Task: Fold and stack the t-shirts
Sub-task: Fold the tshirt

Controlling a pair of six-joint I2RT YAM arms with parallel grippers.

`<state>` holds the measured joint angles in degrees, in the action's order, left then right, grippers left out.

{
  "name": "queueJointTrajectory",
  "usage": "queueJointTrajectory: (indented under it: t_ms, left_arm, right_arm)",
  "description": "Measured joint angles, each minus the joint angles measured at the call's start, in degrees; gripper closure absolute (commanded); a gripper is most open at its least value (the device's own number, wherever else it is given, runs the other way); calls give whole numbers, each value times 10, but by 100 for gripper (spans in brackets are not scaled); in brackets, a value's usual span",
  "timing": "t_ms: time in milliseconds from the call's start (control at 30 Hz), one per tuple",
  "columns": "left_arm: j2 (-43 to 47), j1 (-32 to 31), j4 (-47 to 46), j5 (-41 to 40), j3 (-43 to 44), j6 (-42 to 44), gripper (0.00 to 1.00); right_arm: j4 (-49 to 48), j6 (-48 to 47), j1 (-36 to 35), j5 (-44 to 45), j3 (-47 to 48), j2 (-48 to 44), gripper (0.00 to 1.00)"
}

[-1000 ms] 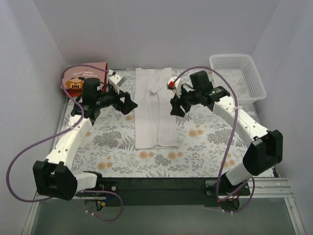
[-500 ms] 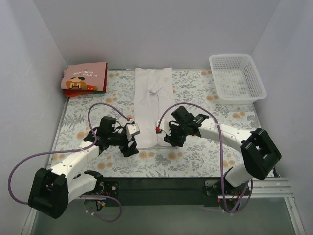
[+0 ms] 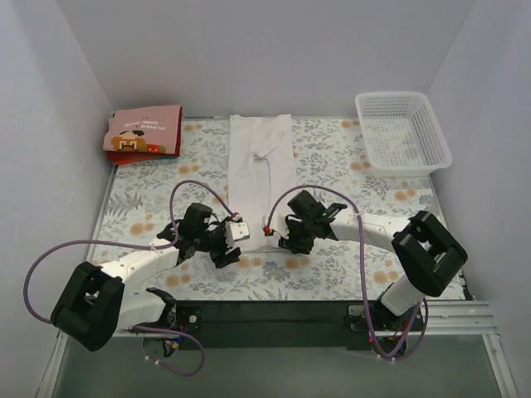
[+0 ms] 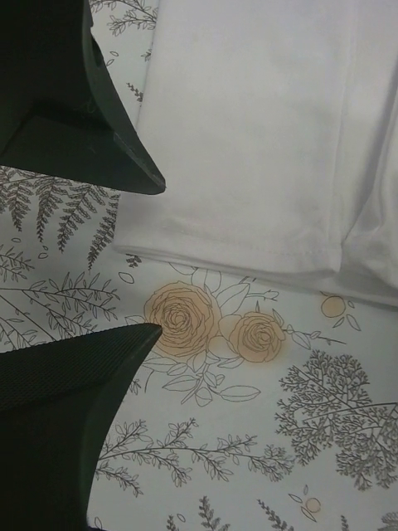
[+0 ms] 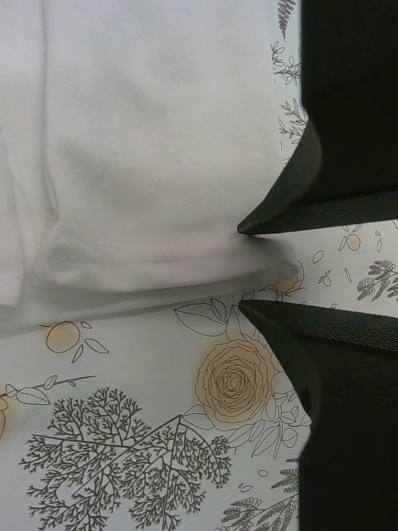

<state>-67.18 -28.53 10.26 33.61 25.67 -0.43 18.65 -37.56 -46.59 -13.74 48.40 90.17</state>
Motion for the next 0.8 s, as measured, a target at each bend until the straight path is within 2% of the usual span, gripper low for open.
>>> queueJointTrajectory:
  t_ms: [133,233,367,400,433,567,633,800]
  left_arm:
    - [-24,-14,-19,-24,-19,26,43]
    - [-33,-20,-35,-30,-21,39,50]
    - [-42,-27,-56,-37,-21,50,62]
    - [-43,-28,-59,-38,-21,52,71]
    - [-44,-28,-60,-39,-21,54,75]
    - [-52,-30,-62,-44,-18,68,97]
    - [-57,-30,-58,-48,-11,74,100]
    - [-45,-31,-21,-52,-3,81,100]
  right_arm:
    - [-26,0,0,0,-9,-1,72]
    - [-41,-2,0,2,-15,-2,81]
    - [-60,-3,-1,5,-21,-3,91]
    - [-63,-4,-1,6,-22,-3,94]
    - [-66,-4,-1,8,-23,-3,99]
    - [-69,-3,-2,11,-25,-6,99]
    - [-68,-3,-3,13,-26,-8,99]
    - [-40,2,-7,16,-40,-33,99]
